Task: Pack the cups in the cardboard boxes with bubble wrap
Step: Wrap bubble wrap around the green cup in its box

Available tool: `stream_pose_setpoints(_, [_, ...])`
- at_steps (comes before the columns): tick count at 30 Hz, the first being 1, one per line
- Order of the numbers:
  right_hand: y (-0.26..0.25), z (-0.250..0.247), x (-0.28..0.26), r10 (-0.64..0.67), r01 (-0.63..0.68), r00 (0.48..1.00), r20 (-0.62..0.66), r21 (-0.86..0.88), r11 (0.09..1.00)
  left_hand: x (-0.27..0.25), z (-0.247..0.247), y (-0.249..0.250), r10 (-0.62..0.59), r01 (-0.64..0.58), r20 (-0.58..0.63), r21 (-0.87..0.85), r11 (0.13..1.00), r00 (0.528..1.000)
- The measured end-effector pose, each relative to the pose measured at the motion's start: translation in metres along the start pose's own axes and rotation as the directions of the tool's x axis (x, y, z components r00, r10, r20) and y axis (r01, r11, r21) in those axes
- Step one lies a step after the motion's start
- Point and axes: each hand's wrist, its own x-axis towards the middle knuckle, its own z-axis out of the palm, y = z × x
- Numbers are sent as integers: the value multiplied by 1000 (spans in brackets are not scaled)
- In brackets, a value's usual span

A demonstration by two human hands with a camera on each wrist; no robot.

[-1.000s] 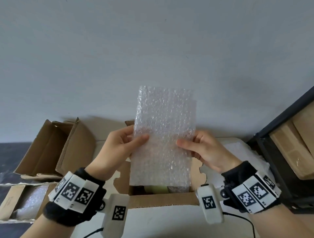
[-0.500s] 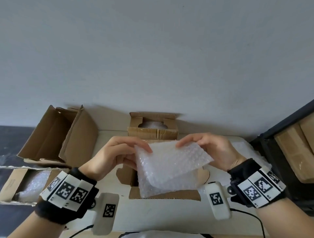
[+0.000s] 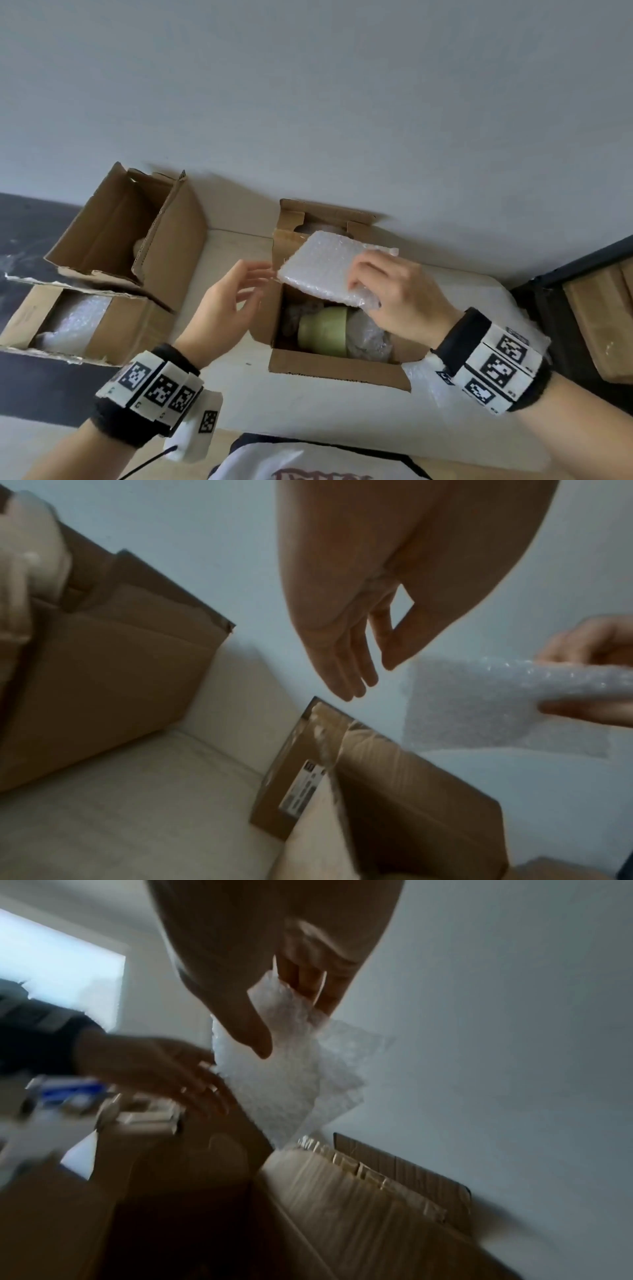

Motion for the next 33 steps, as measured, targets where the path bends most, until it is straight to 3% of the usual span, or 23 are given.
stream_pose_setpoints(2, [1,15,-2,-201,216,974,103,-163,963,-8,4,-15,-21,22,-42,26,999,999])
stream_pose_setpoints(4, [4,30,-2,-315,373,914,256,-227,900,-15,7,-28,-29,33,-44,92,995,999])
stream_pose_setpoints(6, [7,47,-6,-380,478,843,380,-208,853,-22,11,-35,-16,17,-7,212,977,1000])
stream_pose_setpoints(9, [10,67,-10,-408,553,737,538,-133,823,-30,18,-42,108,-145,108,442,885,988])
stream_pose_setpoints(11, [13,76,-12,-418,565,696,584,-87,820,-34,24,-47,138,-246,226,570,784,964])
stream_pose_setpoints(14, [12,85,-3,-381,564,662,646,-94,820,-37,30,-53,107,-303,312,693,654,944])
stream_pose_setpoints(15, [11,89,0,-334,545,612,717,-76,835,-37,31,-55,92,-308,324,717,625,942])
stream_pose_setpoints(16, [10,94,2,-267,495,527,807,-36,868,-37,31,-57,78,-311,334,731,607,939])
stream_pose_setpoints(18, [10,97,5,-115,299,367,923,0,954,-37,31,-61,55,-316,356,737,597,933])
stream_pose_setpoints(19, [9,96,7,-73,221,343,937,-5,975,-37,30,-63,46,-320,367,736,596,929])
stream_pose_setpoints(20, [8,96,9,-52,145,357,933,0,989,-37,30,-65,38,-323,377,732,600,925])
stream_pose_setpoints(22, [8,98,12,-34,28,450,892,24,999,-36,31,-66,28,-317,384,718,619,923])
stream_pose_setpoints(23, [8,101,13,-40,26,496,868,31,999,-36,31,-66,21,-308,381,712,630,924])
stream_pose_setpoints(24, [7,105,14,-44,56,504,863,19,998,-36,31,-66,13,-296,374,711,638,927])
stream_pose_setpoints(25, [7,109,16,-56,102,484,873,8,995,-35,32,-66,1,-280,366,709,647,931])
stream_pose_setpoints(30, [1,136,17,-84,237,252,964,23,971,-34,33,-73,-5,-247,342,688,683,940])
stream_pose_setpoints(33, [-8,150,17,-34,380,200,979,-45,924,-33,34,-76,-5,-242,339,681,691,941])
